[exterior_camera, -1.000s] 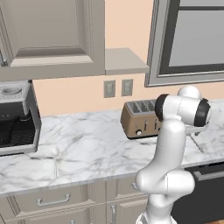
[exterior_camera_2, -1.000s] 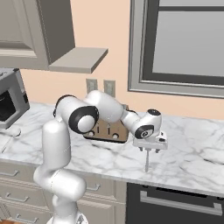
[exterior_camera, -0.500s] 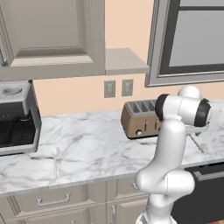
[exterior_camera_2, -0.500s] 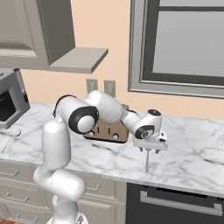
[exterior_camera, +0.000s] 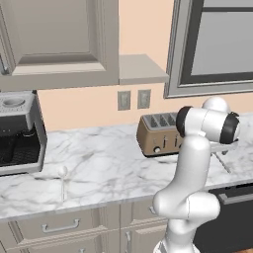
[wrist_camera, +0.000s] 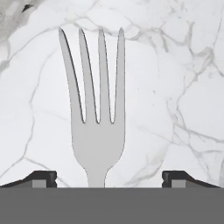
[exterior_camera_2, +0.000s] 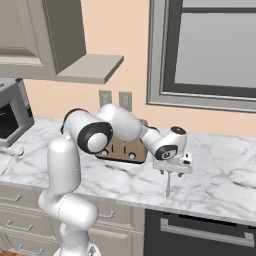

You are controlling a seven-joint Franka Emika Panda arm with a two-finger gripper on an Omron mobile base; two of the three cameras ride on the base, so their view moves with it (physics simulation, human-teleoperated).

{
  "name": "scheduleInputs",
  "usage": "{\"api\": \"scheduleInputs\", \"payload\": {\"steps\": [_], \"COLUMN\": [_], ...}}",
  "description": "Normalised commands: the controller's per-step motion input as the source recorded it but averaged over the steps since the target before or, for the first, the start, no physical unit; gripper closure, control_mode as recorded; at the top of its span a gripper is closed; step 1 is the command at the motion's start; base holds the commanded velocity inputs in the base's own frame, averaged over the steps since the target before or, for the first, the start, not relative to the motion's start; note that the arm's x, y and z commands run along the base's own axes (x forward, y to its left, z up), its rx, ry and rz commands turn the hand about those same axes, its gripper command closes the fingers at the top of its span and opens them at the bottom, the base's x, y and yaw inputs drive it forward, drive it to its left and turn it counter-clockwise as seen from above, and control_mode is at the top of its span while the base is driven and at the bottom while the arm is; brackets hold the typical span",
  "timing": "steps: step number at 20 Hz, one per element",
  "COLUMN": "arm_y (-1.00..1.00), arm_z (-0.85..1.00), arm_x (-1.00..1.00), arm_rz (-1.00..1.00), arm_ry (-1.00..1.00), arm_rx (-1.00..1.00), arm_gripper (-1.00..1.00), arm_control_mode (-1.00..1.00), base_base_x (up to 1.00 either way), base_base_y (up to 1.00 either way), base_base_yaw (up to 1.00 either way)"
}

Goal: Take the fork and place it on the left side of the plate. Then take the spoon and place it on the right side of the plate. Make sure they're directly next to the plate.

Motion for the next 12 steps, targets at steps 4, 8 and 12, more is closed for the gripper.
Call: {"api": "scheduleInputs", "payload": {"steps": [4, 8, 12], "arm_y": [0.31, 0.22, 0.17], "arm_z": [-0.8, -0.84, -0.73], "arm_x": [-0.1, -0.21, -0.3], "arm_rz": [-0.03, -0.07, -0.07], "arm_ry": [-0.02, 0.0, 0.0], "arm_rx": [-0.01, 0.0, 0.0], "arm_gripper": [1.0, 1.0, 1.0], "arm_control_mode": [-1.0, -1.0, -1.0], "base_base_x": [0.0, 0.0, 0.0], "base_base_y": [0.0, 0.0, 0.0], "base_base_yaw": [0.0, 0.0, 0.0]}}
